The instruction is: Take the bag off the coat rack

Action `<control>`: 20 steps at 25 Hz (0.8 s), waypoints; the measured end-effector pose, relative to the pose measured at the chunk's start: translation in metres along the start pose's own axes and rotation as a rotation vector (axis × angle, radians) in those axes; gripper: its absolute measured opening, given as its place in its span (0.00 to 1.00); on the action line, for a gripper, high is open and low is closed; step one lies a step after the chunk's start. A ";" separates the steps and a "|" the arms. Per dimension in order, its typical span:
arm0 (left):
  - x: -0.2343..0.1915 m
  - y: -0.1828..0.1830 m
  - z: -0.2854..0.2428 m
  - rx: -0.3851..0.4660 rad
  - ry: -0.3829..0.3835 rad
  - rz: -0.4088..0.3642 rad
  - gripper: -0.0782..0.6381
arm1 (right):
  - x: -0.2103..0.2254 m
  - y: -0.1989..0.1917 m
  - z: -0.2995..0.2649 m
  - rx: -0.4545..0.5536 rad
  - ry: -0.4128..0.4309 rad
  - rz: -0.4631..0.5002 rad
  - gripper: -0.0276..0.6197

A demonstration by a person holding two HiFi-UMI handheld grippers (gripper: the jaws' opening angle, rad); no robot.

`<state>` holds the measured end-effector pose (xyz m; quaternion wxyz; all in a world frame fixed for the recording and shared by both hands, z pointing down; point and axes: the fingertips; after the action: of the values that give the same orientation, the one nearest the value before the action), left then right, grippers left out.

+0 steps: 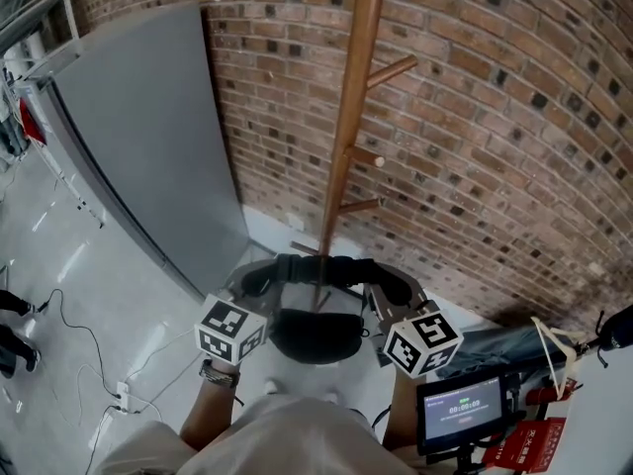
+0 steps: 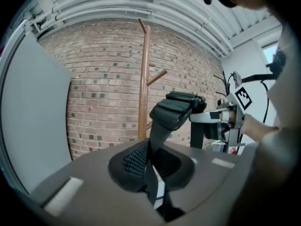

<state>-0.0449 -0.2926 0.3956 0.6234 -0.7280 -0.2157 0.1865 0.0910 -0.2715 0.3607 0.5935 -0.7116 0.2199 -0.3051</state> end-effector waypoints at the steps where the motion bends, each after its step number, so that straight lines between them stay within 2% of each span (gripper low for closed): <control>1: 0.001 0.004 0.002 0.011 -0.003 -0.001 0.11 | -0.002 0.004 0.000 0.020 0.019 -0.017 0.05; 4: 0.006 0.014 0.006 0.034 -0.014 -0.009 0.12 | -0.007 0.012 0.001 0.064 0.063 -0.064 0.05; 9: 0.011 0.030 0.013 0.072 -0.032 -0.003 0.11 | -0.009 0.023 0.009 0.105 0.071 -0.073 0.05; 20: 0.016 0.040 0.018 0.099 -0.036 -0.008 0.11 | -0.010 0.024 0.016 0.087 0.050 -0.043 0.05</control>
<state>-0.0379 -0.2744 0.3528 0.6554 -0.6920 -0.2204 0.2074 0.0959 -0.2580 0.3341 0.6117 -0.6816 0.2058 -0.3447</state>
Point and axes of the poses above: the fingertips, and each gripper's own axes: z backward along the fingers, x to its right, y out of its top, and after that the axes turned 9 degrees about y, right-handed
